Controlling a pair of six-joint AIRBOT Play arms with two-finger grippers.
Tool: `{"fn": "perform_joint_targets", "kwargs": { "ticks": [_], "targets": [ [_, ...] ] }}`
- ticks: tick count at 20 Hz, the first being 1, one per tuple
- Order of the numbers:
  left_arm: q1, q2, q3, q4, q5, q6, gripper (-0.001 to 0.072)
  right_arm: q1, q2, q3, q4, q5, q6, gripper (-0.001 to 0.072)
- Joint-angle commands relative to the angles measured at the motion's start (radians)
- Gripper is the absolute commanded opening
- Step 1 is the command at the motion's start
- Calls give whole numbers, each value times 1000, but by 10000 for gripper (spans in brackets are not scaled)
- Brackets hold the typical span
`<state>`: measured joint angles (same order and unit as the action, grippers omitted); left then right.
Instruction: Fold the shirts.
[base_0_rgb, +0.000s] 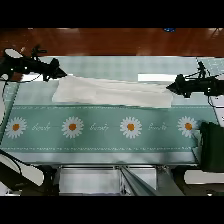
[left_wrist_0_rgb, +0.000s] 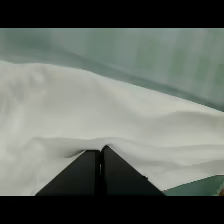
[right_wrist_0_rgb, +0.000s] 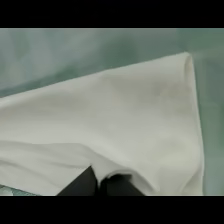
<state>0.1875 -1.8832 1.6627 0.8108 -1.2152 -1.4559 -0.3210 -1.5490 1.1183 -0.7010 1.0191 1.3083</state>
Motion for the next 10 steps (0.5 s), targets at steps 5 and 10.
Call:
{"fn": "perform_joint_targets", "kwargs": {
  "ticks": [5, 10],
  "targets": [
    [39, -66, 105, 53, -139, -28, 508, 1, -58, 47, 10, -57, -4, 421],
    [230, 128, 203, 131, -197, -34, 507, -208, 106, 80, -158, 161, 39, 421]
  ]
}}
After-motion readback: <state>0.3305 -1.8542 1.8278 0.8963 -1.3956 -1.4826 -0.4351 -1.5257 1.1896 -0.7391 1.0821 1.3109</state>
